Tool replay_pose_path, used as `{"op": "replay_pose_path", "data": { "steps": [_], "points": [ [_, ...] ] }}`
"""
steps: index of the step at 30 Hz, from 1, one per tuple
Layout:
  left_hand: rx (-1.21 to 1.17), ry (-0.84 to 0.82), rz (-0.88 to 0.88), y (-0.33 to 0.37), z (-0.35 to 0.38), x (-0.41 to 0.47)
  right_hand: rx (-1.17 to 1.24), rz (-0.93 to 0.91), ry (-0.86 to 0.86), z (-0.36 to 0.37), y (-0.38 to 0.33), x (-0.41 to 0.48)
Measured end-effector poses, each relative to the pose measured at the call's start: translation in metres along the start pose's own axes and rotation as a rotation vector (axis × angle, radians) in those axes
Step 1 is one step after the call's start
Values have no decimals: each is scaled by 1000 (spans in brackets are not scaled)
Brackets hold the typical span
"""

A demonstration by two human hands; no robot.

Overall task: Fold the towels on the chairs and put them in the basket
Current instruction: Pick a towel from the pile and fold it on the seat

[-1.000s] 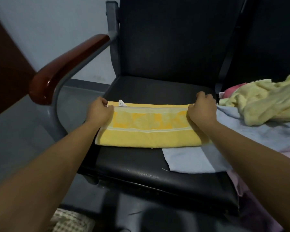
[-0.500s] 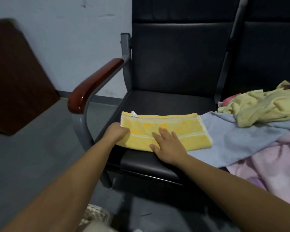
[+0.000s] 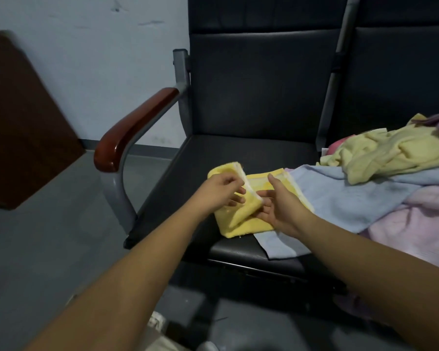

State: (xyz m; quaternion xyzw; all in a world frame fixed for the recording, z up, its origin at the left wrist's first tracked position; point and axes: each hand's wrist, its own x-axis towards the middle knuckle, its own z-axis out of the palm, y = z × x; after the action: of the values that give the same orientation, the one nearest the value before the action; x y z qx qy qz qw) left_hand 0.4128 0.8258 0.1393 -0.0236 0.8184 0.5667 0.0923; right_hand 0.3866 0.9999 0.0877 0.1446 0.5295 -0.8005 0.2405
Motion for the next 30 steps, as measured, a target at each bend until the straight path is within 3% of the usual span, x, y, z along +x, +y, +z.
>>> {"op": "replay_pose_path", "data": {
  "steps": [2, 7, 10, 12, 16, 18, 22, 30],
  "points": [
    [27, 45, 54, -14, 3, 3, -100, -28, 20, 4, 0, -2],
    [425, 345, 104, -42, -3, 10, -666, -181, 162, 17, 4, -8],
    [393, 322, -131, -55, -4, 16, -718, -370, 184, 19, -4, -12],
    [364, 299, -209, -61, -3, 20, -974, -490, 149, 12, -6, -12],
    [392, 297, -242, -59, 3, 29, -1610, -502, 152, -7, 5, -7],
    [378, 283, -286, -57, 4, 34, -1796, -537, 144, -15, 10, -5],
    [214, 236, -304, -54, 0, 33, -1746, -470, -111, -19, 15, -6],
    [168, 338, -127, -39, -32, 8, -1369, -437, -159, 28, 26, -4]
  ]
}}
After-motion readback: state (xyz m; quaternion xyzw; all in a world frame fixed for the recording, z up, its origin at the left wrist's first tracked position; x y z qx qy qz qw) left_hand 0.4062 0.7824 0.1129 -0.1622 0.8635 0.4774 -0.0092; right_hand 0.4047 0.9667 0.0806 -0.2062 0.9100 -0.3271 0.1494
